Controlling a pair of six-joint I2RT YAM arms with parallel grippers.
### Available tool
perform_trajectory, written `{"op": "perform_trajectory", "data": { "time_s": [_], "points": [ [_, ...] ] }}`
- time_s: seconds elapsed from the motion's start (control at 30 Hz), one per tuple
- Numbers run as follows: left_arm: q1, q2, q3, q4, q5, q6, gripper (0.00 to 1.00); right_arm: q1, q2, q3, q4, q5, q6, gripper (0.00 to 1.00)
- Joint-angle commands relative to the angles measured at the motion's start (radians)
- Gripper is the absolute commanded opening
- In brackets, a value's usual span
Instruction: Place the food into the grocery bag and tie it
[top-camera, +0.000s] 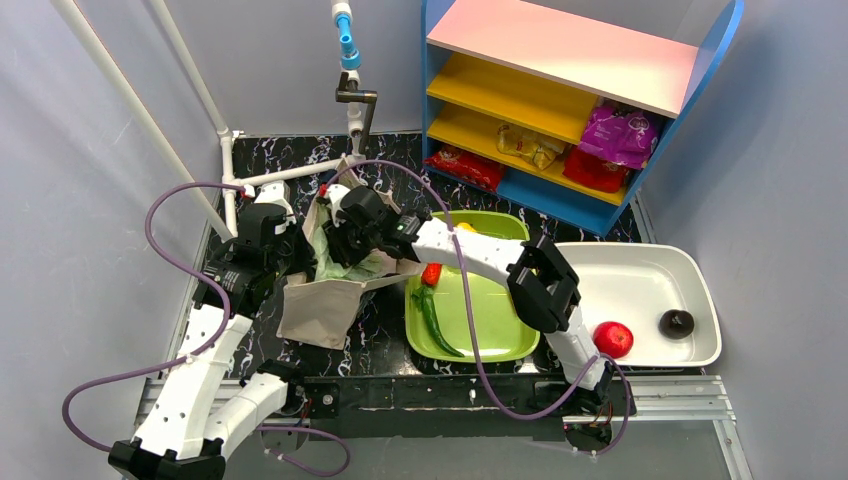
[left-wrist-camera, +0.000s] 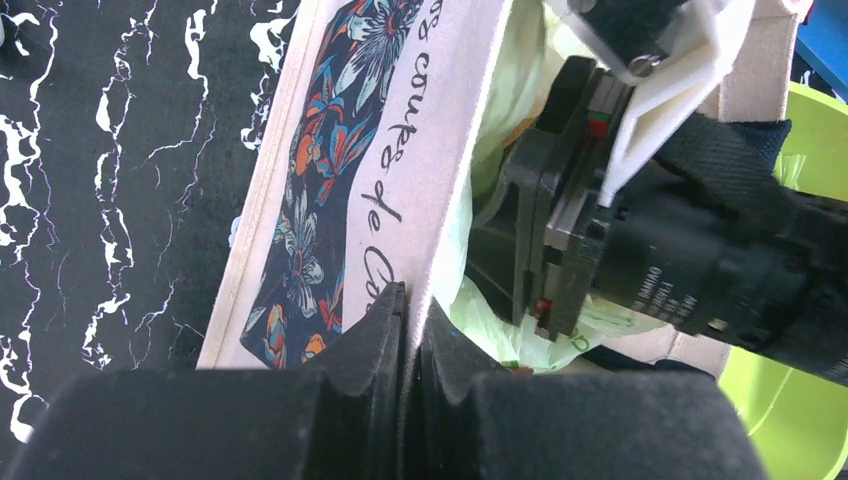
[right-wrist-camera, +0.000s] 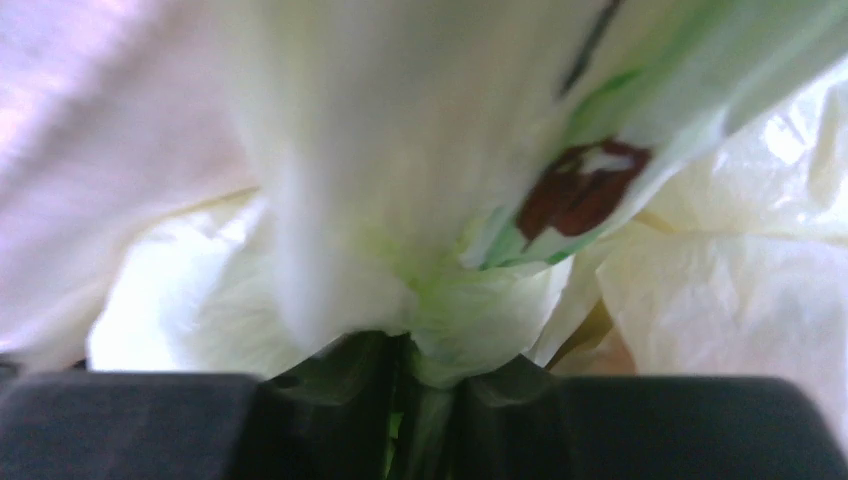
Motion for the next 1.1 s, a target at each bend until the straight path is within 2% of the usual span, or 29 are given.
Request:
{"op": "perform_trajectory", "data": {
  "time_s": [0.0,0.03,0.07,0.1,0.23,0.43,0.53,0.67,0.87,1.07],
  "points": [
    [-0.003,-0.010,0.018,0.019,0.003,-0.009,0.00,0.016,-0.038,0.169,-0.246,0.036,-0.142,0.42],
    [-0.004,-0.008,0.021,0.020,0.000,-0.009,0.00,0.017,-0.044,0.212,-0.295,0.038,-0.159,0.50],
    [-0.004,-0.004,0.023,0.021,-0.003,-0.009,0.00,0.016,-0.049,0.233,-0.323,0.039,-0.175,0.53],
    [-0.004,-0.004,0.024,0.020,-0.007,-0.010,0.00,0.016,-0.053,0.276,-0.378,0.041,-0.190,0.60],
    [-0.004,0.001,0.031,0.020,-0.014,-0.015,0.00,0.017,-0.066,0.397,-0.539,0.042,-0.238,0.72],
    [-0.002,0.005,0.040,0.009,-0.024,-0.021,0.00,0.017,-0.147,0.454,-0.655,0.073,-0.265,0.80],
    [-0.002,0.010,0.050,0.000,-0.027,-0.021,0.00,0.014,-0.243,0.361,-0.618,0.177,-0.273,0.80],
    [-0.002,0.009,0.058,-0.007,-0.025,-0.021,0.00,-0.016,-0.428,0.109,-0.474,0.298,-0.263,0.82],
    [-0.001,0.016,0.060,0.005,-0.020,-0.018,0.00,-0.103,-0.601,-0.245,-0.340,0.289,-0.170,0.81],
    [-0.003,0.004,0.041,0.039,0.009,-0.020,0.00,-0.150,-0.625,-0.421,-0.204,0.192,-0.020,0.80]
  ]
}}
